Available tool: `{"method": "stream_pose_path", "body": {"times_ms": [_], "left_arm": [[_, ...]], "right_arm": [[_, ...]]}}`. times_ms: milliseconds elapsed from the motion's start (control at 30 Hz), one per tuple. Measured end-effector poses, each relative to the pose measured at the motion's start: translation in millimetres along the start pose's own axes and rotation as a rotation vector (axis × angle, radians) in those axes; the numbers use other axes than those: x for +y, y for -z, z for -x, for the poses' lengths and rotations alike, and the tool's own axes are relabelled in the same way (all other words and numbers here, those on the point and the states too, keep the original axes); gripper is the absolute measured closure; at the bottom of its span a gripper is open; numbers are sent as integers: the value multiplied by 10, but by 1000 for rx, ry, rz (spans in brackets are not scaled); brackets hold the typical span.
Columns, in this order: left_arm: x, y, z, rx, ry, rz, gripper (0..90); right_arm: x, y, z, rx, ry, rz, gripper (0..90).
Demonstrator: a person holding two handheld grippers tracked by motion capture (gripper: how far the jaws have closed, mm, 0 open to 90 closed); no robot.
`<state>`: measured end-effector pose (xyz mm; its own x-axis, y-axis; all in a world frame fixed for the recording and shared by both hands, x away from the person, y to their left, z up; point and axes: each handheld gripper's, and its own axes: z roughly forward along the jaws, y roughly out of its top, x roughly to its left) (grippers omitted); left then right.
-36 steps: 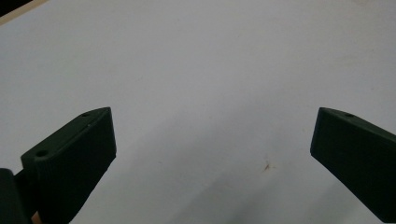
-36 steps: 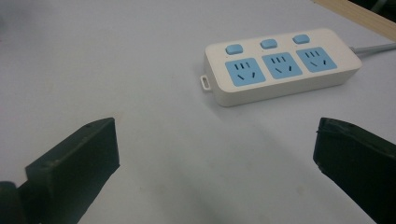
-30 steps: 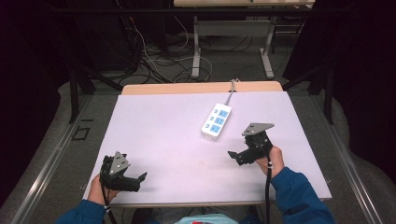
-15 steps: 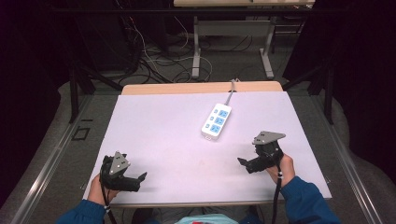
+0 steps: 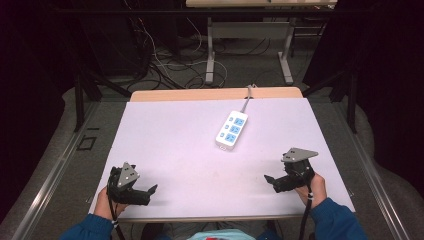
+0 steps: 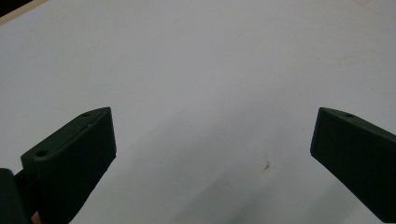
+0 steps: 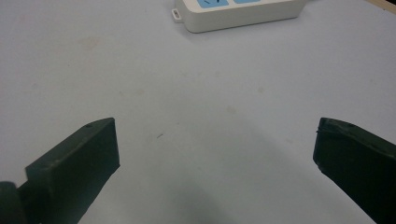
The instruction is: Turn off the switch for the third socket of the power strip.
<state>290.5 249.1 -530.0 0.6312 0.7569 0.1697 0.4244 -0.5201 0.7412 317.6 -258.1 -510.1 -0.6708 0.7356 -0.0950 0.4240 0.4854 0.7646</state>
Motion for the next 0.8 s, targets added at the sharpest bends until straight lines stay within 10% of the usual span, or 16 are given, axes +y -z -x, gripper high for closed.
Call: {"method": "stream_pose_path", "body": {"times_ms": [800], "left_arm": [[14,-6,-8,-9,-2,-12,2]], "right_arm": [[-171,119,-19,-14,-4,-36,0]]}}
